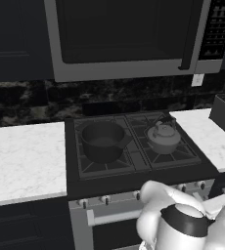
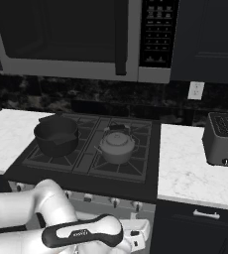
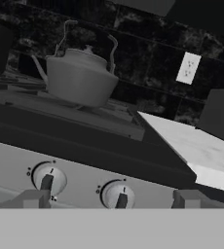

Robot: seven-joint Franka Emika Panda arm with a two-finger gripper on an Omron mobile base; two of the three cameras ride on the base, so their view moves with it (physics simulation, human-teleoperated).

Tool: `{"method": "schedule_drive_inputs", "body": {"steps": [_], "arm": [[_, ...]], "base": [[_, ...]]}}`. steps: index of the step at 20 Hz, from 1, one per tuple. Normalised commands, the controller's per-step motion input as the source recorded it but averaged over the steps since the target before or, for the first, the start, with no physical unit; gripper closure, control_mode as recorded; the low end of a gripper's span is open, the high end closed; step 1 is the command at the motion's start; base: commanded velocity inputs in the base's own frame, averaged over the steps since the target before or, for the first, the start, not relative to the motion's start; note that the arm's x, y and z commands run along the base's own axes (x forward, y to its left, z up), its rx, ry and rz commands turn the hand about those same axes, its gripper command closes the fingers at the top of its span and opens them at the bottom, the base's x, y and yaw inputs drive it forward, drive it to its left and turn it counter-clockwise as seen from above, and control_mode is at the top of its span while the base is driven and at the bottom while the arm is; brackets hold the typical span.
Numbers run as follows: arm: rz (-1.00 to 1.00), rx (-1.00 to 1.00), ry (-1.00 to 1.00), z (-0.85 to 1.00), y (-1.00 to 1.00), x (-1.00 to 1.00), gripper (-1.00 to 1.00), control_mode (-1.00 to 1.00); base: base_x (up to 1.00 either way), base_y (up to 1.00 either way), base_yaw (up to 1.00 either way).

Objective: Pick the kettle from the counter and place it on a stove burner. Then turn the burner on.

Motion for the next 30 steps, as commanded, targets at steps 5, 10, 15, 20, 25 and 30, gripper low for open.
{"method": "schedule_drive_inputs", "body": {"steps": [5,10,15,20,25,30], "arm": [[0.00,0.03,0.00,0.00,0.00,0.37,-1.00,-1.00],[0.00,0.03,0.00,0.00,0.00,0.42,-1.00,-1.00],[0.00,0.00,0.00,-0.12,-0.05,0.14,-1.00,-1.00],[0.00,0.01,0.00,-0.29,-0.16,0.00,-1.00,-1.00],[0.00,0.01,0.00,-0.15,0.00,0.05,-1.00,-1.00],[0.00,0.02,0.00,-0.18,0.00,0.09,-1.00,-1.00]], "base": [[0.00,0.00,0.00],[0.00,0.00,0.00],[0.00,0.00,0.00],[0.00,0.00,0.00],[0.00,0.00,0.00],[0.00,0.00,0.00]]}}
